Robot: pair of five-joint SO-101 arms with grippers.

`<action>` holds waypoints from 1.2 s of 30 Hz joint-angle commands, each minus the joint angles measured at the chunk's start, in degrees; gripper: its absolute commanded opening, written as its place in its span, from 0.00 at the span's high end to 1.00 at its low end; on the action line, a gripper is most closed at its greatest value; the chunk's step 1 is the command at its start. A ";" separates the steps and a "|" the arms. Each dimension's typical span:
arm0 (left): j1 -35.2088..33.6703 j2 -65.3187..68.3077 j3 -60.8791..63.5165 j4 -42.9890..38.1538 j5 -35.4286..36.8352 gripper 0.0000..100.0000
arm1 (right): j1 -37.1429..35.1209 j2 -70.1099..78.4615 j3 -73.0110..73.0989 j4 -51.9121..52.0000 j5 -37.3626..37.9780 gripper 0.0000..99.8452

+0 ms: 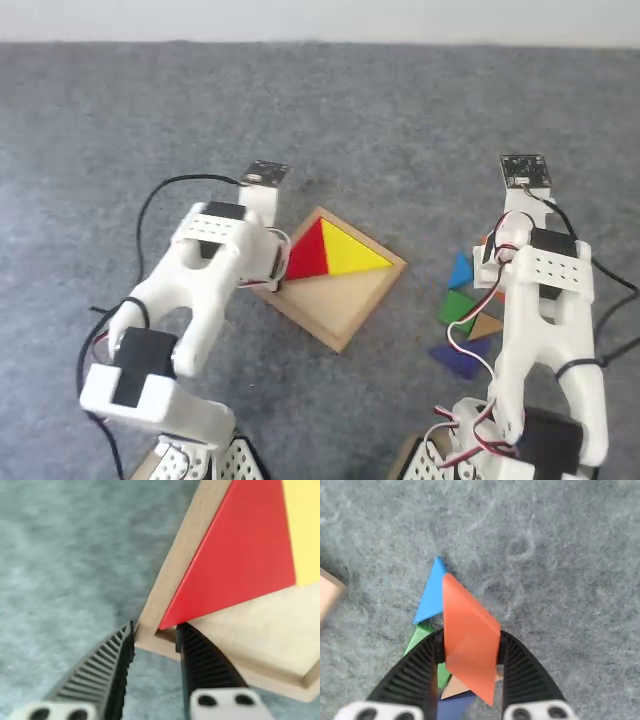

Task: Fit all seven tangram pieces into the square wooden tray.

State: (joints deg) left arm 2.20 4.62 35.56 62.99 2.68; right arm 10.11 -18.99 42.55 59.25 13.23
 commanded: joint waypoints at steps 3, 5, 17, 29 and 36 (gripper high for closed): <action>-12.48 0.79 -0.13 1.76 -4.48 0.91 | 0.31 -0.66 -0.26 -1.01 -0.26 0.99; -16.44 0.79 -0.04 2.90 -6.24 0.91 | 0.31 -0.66 -0.26 -1.01 -0.26 0.99; -13.80 0.70 1.36 8.18 -8.53 0.99 | -0.31 -0.66 -0.53 -1.45 -0.26 0.99; -7.56 -25.05 11.30 6.95 -10.29 0.98 | -18.95 -0.66 -8.09 7.69 2.37 0.99; -12.22 -46.15 25.80 -0.88 -10.02 0.84 | -30.55 -0.75 -11.16 7.69 0.70 0.99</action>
State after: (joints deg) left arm -8.79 -32.84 59.47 64.13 -6.90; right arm -16.70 -18.73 35.08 67.16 14.64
